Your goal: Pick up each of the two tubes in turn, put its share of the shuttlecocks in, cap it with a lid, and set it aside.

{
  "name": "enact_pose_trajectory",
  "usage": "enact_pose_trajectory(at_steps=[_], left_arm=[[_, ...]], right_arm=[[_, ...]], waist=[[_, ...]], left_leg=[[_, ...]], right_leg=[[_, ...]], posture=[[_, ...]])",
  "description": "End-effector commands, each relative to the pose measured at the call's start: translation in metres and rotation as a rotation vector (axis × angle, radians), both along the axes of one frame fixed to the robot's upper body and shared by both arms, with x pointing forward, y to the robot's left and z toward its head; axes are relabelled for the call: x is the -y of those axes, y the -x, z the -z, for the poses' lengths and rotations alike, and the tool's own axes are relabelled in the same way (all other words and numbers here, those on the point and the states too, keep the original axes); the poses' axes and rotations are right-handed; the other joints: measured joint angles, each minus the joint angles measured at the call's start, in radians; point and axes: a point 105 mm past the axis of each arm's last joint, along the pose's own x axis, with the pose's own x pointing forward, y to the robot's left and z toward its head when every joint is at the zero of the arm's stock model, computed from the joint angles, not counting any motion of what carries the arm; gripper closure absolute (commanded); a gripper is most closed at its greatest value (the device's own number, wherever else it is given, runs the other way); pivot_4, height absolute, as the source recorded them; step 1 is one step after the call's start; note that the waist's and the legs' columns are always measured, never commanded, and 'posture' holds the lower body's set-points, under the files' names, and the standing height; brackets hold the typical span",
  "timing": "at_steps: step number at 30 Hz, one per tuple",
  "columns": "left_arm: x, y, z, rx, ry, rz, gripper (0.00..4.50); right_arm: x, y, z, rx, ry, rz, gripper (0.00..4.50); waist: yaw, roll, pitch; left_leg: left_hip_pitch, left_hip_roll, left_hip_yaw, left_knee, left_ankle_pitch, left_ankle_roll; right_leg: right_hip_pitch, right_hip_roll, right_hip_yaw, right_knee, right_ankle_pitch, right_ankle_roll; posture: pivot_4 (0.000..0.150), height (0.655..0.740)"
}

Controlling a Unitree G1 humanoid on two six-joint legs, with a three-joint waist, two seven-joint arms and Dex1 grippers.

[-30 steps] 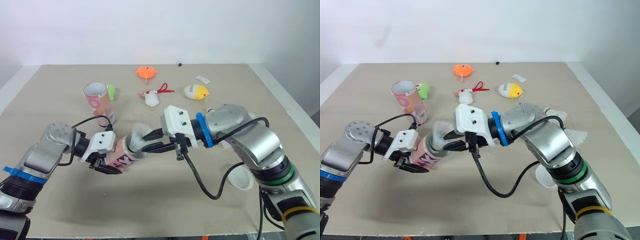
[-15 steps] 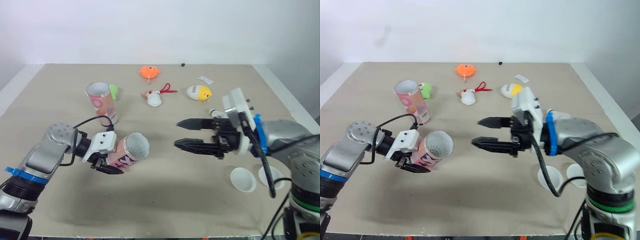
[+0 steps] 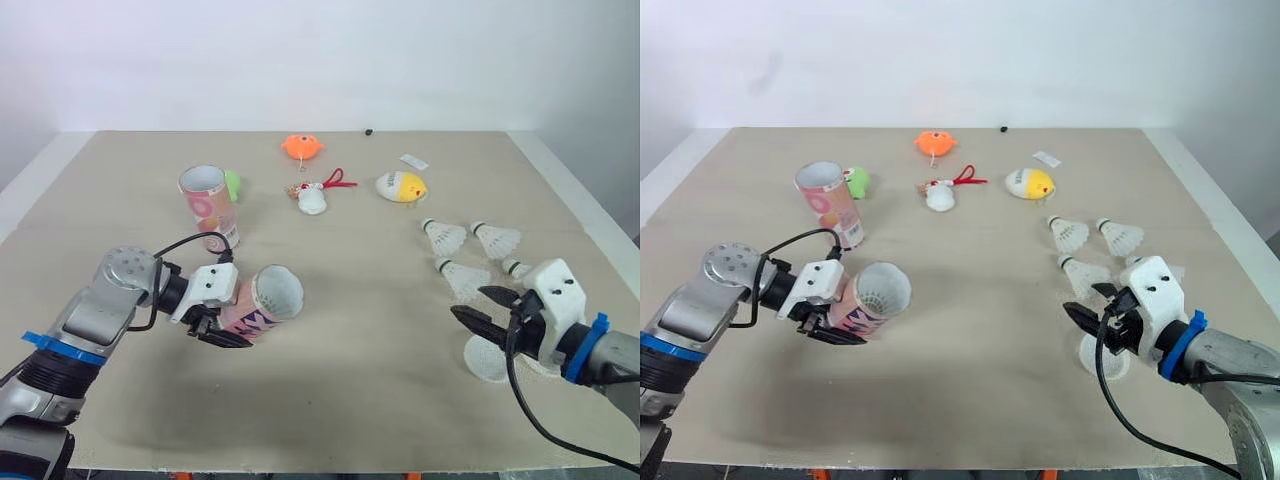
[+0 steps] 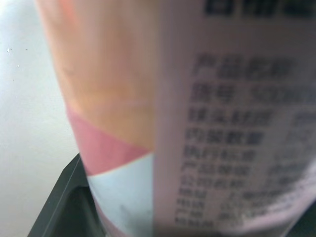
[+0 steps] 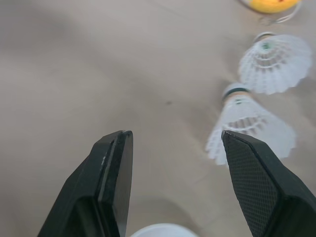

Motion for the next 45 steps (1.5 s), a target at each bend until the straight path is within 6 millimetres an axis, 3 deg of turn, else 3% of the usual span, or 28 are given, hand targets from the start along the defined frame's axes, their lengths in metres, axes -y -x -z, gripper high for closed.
enact_pose_trajectory(at_steps=[1,8,23,24,25,30,34,37,41,45], left_arm=[[0.008,0.009,0.017,-0.069,-0.016,0.038,1.51],[0.001,0.011,0.017,-0.078,-0.020,0.001,1.51],[-0.001,0.013,0.014,-0.069,-0.014,-0.020,1.51],[-0.001,0.013,0.014,-0.068,-0.014,-0.020,1.51],[-0.001,0.013,0.013,-0.067,-0.014,-0.021,1.51],[-0.001,0.013,0.012,-0.065,-0.014,-0.025,1.51],[-0.001,0.013,0.013,-0.067,-0.014,-0.025,1.51],[-0.001,0.013,0.013,-0.068,-0.013,-0.024,1.51],[-0.001,0.011,0.014,-0.069,-0.013,-0.021,1.51],[0.000,0.009,0.015,-0.070,-0.013,-0.016,1.51]], right_arm=[[0.014,-0.011,0.012,0.006,0.008,0.063,1.39],[0.029,-0.035,0.025,-0.005,-0.029,0.134,1.39],[0.021,-0.069,0.039,0.004,-0.046,0.143,1.39],[0.022,-0.072,0.039,0.012,-0.045,0.152,1.89],[0.022,-0.074,0.039,0.018,-0.043,0.152,2.04],[0.013,-0.070,0.035,0.040,-0.058,0.092,4.35],[0.007,-0.063,0.028,0.055,-0.076,0.038,4.44],[-0.010,-0.049,0.014,0.051,-0.105,-0.091,4.44],[-0.060,-0.019,-0.024,0.078,-0.080,-0.427,4.44],[-0.099,-0.002,-0.053,0.119,0.016,-0.688,4.44]], waist=[[0.000,0.000,0.000],[-0.001,0.001,0.000],[-0.002,0.001,0.000],[-0.004,0.001,0.000],[-0.005,0.001,0.000],[-0.005,0.001,0.000],[-0.005,0.001,0.000],[-0.005,0.001,0.000],[-0.008,0.002,0.000],[-0.010,0.001,0.000]], left_leg=[[0.000,-0.001,0.000,0.000,0.000,0.000],[-0.001,-0.004,0.000,-0.001,-0.001,0.002],[-0.001,-0.004,0.000,-0.001,-0.002,0.003],[-0.001,-0.004,0.000,-0.002,-0.002,0.003],[-0.001,-0.004,0.000,-0.002,-0.002,0.003],[-0.001,-0.004,0.000,-0.002,-0.002,0.004],[-0.001,-0.004,0.000,-0.002,-0.003,0.005],[-0.001,-0.004,0.000,-0.001,-0.003,0.005],[-0.001,-0.004,0.000,-0.001,-0.003,0.005],[0.000,-0.004,-0.001,-0.001,-0.003,0.005]], right_leg=[[0.001,0.000,0.000,0.000,0.000,0.001],[0.000,-0.004,0.002,0.000,-0.002,0.004],[0.000,-0.003,0.002,0.000,-0.003,0.004],[0.000,-0.003,0.002,0.000,-0.003,0.005],[0.000,-0.003,0.001,0.000,-0.003,0.005],[0.000,-0.003,0.001,0.000,-0.001,0.008],[0.000,-0.003,0.001,0.000,-0.002,0.008],[0.000,-0.003,0.001,0.000,-0.002,0.008],[0.000,-0.003,0.001,0.000,-0.002,0.008],[0.001,-0.003,0.001,0.000,-0.001,0.007]], posture=[[0.150,0.7400],[0.150,0.7400],[0.150,0.7400],[0.150,0.7400],[0.150,0.7400],[0.150,0.7400],[0.150,0.7400],[0.150,0.7400],[0.150,0.7400],[0.150,0.7400]])
